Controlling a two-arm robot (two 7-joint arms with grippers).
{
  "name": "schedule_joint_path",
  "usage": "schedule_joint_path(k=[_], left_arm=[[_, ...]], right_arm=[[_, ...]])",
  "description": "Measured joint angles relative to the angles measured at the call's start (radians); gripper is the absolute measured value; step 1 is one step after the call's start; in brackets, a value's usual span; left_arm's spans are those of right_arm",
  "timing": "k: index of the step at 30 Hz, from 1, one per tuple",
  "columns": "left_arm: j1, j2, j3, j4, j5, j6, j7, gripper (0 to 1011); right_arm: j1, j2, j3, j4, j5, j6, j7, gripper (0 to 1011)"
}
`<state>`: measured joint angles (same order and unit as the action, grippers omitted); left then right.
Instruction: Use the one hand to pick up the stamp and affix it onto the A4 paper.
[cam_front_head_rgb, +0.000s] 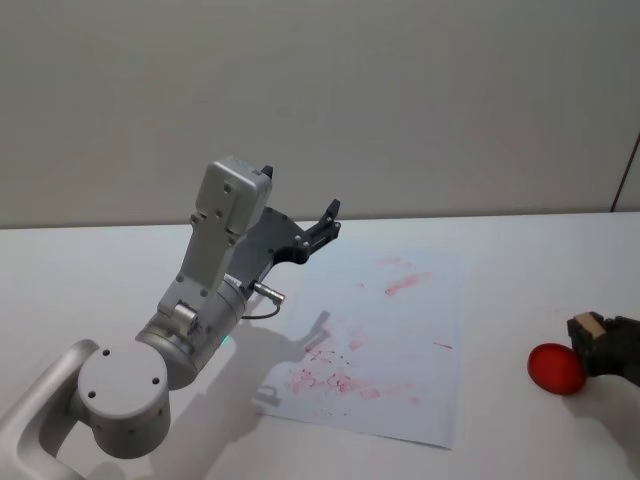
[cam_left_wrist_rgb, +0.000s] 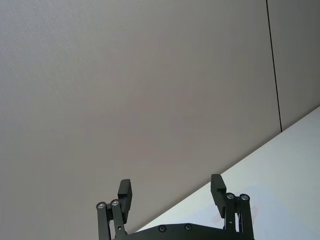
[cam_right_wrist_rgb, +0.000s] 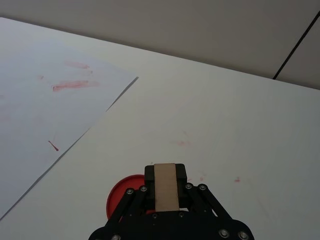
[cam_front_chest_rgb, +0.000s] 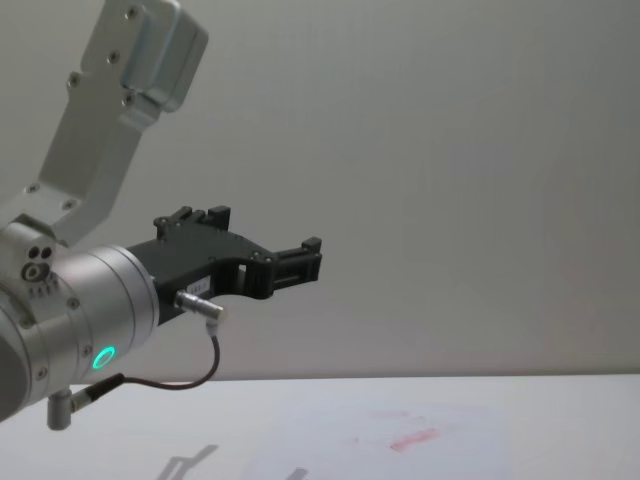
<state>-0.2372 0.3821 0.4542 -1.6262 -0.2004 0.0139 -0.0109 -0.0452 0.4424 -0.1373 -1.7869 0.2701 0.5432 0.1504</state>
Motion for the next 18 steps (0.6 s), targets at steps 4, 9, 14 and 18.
schedule_joint_path(k=[4, 9, 14, 18], left_arm=[[0.000, 0.000, 0.000, 0.000, 0.000, 0.000, 0.000, 1001], [0.000, 0.000, 0.000, 0.000, 0.000, 0.000, 0.000, 1001], [0.000, 0.000, 0.000, 0.000, 0.000, 0.000, 0.000, 1001], [0.000, 0.000, 0.000, 0.000, 0.000, 0.000, 0.000, 1001]], right_arm=[[0.001, -0.002, -0.006, 0.000, -0.012, 0.005, 0.014, 219], [0.006, -0.007, -0.013, 0.006, -0.027, 0.008, 0.026, 219], [0.013, -0.012, -0.020, 0.013, -0.040, 0.009, 0.038, 222], [0.016, -0.015, -0.024, 0.016, -0.047, 0.009, 0.043, 317]])
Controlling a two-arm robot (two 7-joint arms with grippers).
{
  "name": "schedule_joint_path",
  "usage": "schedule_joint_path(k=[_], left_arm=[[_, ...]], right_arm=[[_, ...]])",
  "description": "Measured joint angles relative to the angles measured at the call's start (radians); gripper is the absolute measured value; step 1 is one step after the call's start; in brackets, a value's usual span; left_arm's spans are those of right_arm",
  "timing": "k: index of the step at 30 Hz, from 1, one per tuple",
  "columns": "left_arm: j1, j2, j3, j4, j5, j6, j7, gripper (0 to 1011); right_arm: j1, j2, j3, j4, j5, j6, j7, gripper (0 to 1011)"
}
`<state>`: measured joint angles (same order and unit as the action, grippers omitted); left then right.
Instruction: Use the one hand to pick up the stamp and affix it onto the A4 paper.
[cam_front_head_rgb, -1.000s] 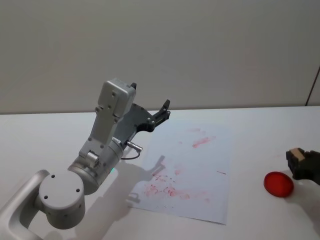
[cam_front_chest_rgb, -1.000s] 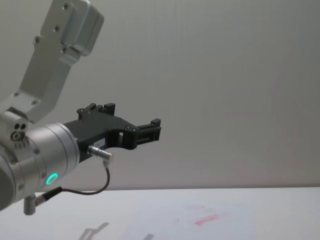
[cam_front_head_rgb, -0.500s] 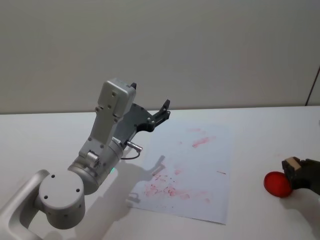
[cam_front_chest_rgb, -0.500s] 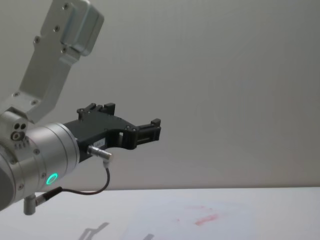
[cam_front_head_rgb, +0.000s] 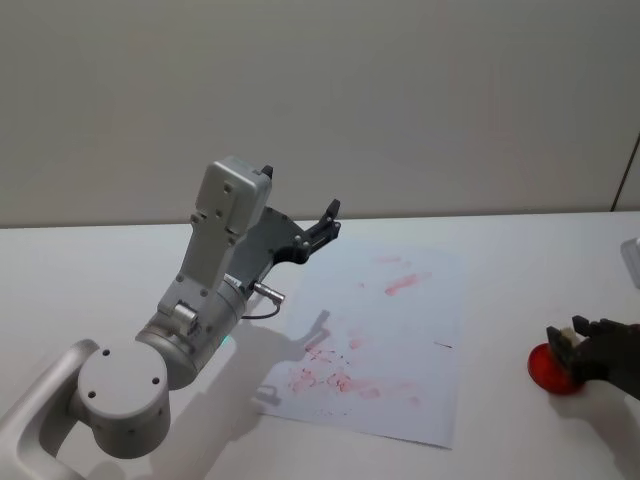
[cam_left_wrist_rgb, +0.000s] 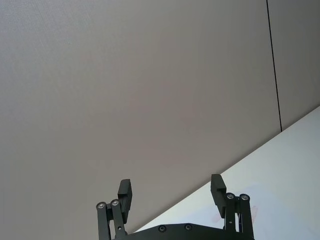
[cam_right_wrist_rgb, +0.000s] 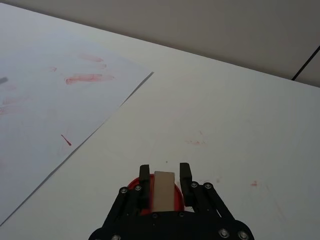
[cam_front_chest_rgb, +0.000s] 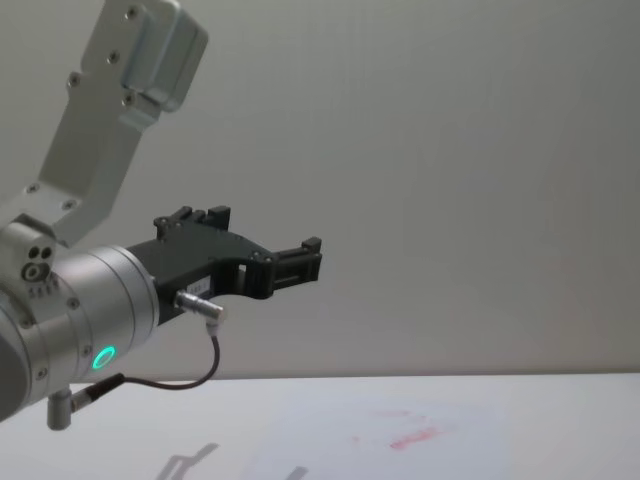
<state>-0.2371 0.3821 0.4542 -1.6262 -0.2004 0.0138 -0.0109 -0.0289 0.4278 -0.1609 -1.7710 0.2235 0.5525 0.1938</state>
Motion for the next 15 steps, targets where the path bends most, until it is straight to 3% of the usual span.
schedule_joint_path(k=[14, 15], left_arm=[[0.000, 0.000, 0.000, 0.000, 0.000, 0.000, 0.000, 1001], [0.000, 0.000, 0.000, 0.000, 0.000, 0.000, 0.000, 1001]], right_arm=[[0.006, -0.005, -0.006, 0.006, -0.013, 0.001, 0.011, 778], [0.006, -0.005, -0.006, 0.006, -0.013, 0.002, 0.011, 778]])
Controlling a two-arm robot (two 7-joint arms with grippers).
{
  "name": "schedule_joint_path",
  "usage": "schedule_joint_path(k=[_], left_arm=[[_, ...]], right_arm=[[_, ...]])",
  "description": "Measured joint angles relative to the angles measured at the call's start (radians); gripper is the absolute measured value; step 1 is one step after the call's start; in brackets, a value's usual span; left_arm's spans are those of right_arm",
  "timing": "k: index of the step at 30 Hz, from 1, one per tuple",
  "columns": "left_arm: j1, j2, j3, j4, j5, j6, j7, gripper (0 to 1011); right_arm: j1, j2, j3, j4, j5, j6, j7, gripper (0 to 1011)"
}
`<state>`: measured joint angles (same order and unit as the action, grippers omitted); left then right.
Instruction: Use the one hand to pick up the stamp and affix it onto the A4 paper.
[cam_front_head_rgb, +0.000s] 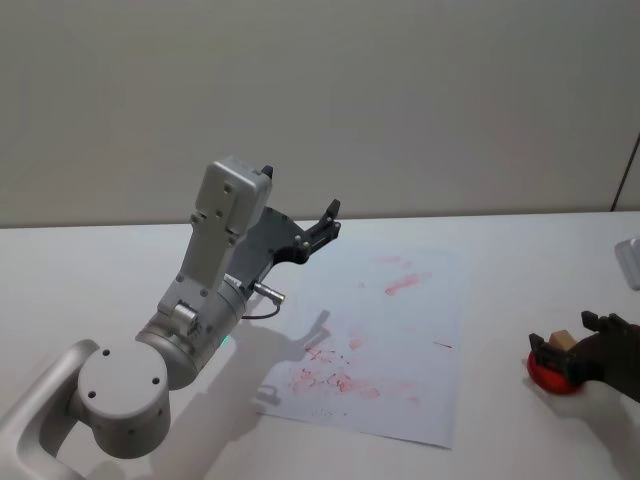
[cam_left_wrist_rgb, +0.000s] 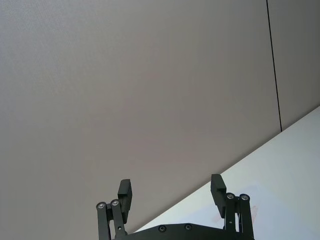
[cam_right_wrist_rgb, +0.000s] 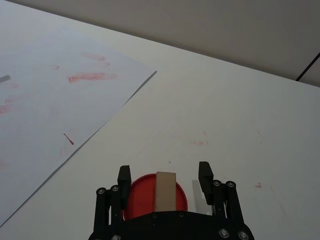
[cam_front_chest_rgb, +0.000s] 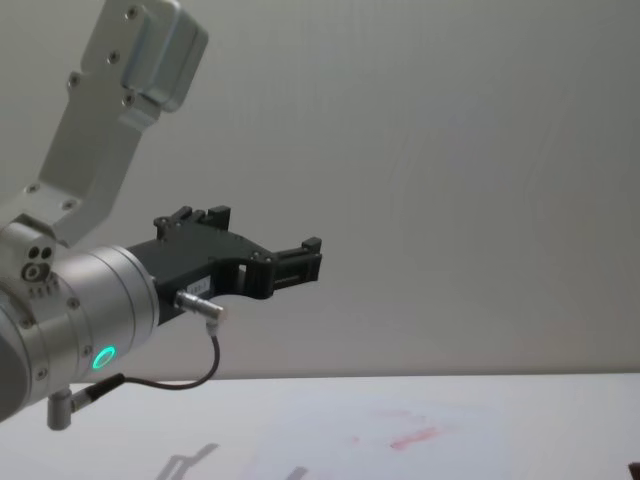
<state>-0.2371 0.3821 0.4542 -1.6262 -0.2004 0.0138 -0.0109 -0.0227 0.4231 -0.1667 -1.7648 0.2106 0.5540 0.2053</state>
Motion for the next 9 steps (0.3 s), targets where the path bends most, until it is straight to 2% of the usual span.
schedule_joint_path(k=[3, 9], left_arm=[[0.000, 0.000, 0.000, 0.000, 0.000, 0.000, 0.000, 1001], [0.000, 0.000, 0.000, 0.000, 0.000, 0.000, 0.000, 1001]], right_arm=[[0.000, 0.000, 0.000, 0.000, -0.001, 0.000, 0.001, 889], [0.001, -0.001, -0.001, 0.001, -0.003, 0.000, 0.002, 1001]])
